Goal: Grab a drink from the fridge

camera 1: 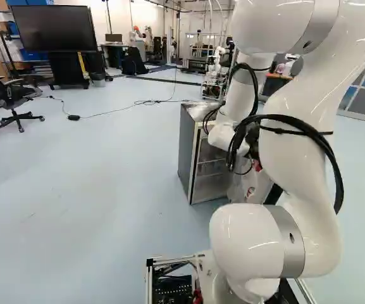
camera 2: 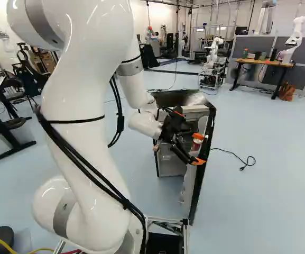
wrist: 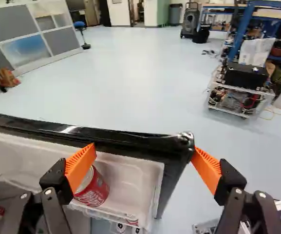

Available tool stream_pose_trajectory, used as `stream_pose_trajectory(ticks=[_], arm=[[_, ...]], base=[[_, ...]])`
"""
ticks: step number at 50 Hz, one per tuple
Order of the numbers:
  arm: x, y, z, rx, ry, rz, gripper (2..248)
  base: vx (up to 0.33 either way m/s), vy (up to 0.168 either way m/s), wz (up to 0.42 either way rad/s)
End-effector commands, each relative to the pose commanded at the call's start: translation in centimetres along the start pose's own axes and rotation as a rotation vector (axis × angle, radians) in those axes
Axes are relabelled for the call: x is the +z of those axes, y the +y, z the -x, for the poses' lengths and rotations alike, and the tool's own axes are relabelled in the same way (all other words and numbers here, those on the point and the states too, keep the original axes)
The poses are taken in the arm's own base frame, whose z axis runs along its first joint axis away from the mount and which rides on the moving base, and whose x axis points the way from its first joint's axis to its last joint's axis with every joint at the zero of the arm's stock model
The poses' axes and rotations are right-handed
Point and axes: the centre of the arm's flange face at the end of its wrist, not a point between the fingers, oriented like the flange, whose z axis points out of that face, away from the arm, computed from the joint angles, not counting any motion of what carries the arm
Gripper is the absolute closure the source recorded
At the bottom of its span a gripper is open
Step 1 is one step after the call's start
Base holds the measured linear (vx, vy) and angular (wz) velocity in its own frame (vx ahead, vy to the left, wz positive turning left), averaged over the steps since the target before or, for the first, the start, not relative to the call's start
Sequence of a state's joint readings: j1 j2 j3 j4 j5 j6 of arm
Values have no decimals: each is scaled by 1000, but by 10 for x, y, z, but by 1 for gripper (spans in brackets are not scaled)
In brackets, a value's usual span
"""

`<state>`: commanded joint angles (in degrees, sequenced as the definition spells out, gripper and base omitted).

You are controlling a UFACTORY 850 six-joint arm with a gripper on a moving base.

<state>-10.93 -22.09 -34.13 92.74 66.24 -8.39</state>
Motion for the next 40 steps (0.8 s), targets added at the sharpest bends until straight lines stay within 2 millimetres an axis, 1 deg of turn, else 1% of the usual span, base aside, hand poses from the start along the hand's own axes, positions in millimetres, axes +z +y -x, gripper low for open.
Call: stream_pose_trajectory(ticks=[7, 18, 40], arm=[[14, -4, -5, 44, -3, 69, 3], [36, -16, -14, 93, 0, 125, 3], [77, -54, -31, 182, 13, 180, 3]], base=[[0, 0, 0], [0, 0, 0], [0, 0, 0]])
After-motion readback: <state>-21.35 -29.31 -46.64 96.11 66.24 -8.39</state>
